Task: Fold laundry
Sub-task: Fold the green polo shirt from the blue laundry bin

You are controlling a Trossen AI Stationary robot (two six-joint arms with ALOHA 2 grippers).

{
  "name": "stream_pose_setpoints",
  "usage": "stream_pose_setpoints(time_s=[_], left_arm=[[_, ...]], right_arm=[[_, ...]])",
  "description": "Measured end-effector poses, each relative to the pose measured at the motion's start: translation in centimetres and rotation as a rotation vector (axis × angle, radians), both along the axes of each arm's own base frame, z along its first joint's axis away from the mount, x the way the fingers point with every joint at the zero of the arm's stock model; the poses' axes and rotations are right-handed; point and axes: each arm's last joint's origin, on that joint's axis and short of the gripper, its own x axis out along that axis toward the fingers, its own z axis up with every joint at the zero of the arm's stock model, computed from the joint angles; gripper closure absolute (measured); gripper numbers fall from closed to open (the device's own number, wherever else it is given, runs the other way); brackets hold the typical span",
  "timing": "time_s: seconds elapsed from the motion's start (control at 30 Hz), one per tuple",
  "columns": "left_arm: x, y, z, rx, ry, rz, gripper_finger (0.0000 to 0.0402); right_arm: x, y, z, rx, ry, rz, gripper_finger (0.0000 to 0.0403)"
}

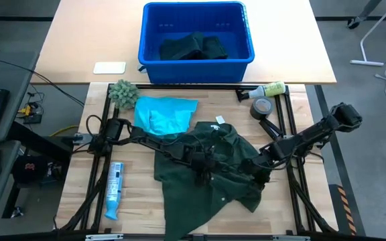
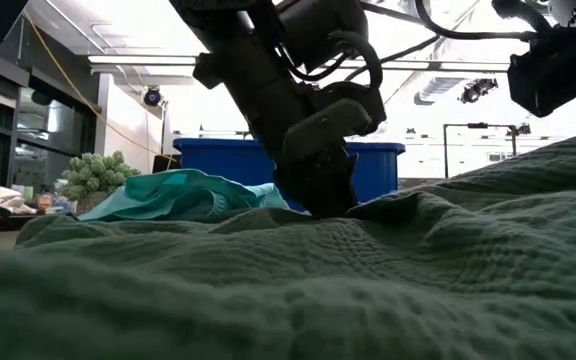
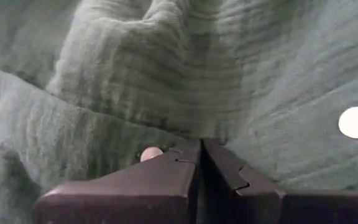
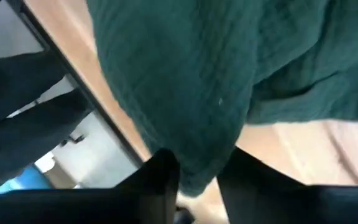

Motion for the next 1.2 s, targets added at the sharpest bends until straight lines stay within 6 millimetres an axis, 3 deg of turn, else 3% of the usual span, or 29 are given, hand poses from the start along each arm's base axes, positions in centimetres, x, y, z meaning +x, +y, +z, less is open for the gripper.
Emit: stream_pose_setpoints(time_s=[0.23, 0.67, 0.83, 1.03, 1.2], left_arm=[[-0.4, 0.3, 2.2, 0.001, -0.028, 0.011, 0.0402], [-1.7, 1.3, 8.0, 0.021, -0.129, 0.117, 0.0402], [-2.3, -1.8, 8.8, -0.082, -0.164, 0.154, 0.0402], [-3.2, -6.0, 7.8, -0.135, -0.153, 0.177, 0.0402], [-3.8, -8.1, 8.2, -0.174, -0.206, 0.268, 0.0402]], right_arm=[[-0.2, 0.0, -0.1, -0.028, 0.002, 0.016, 0.0256], [-0.7, -1.5, 0.2, -0.074, -0.012, 0.074, 0.0263], [-1.9, -2.4, 1.4, -0.139, -0.014, 0.05, 0.0263], [-3.2, -3.3, 5.3, -0.256, -0.05, 0.005, 0.0263], [-2.9, -3.8, 6.3, -0.414, -0.115, -0.125, 0.0269]])
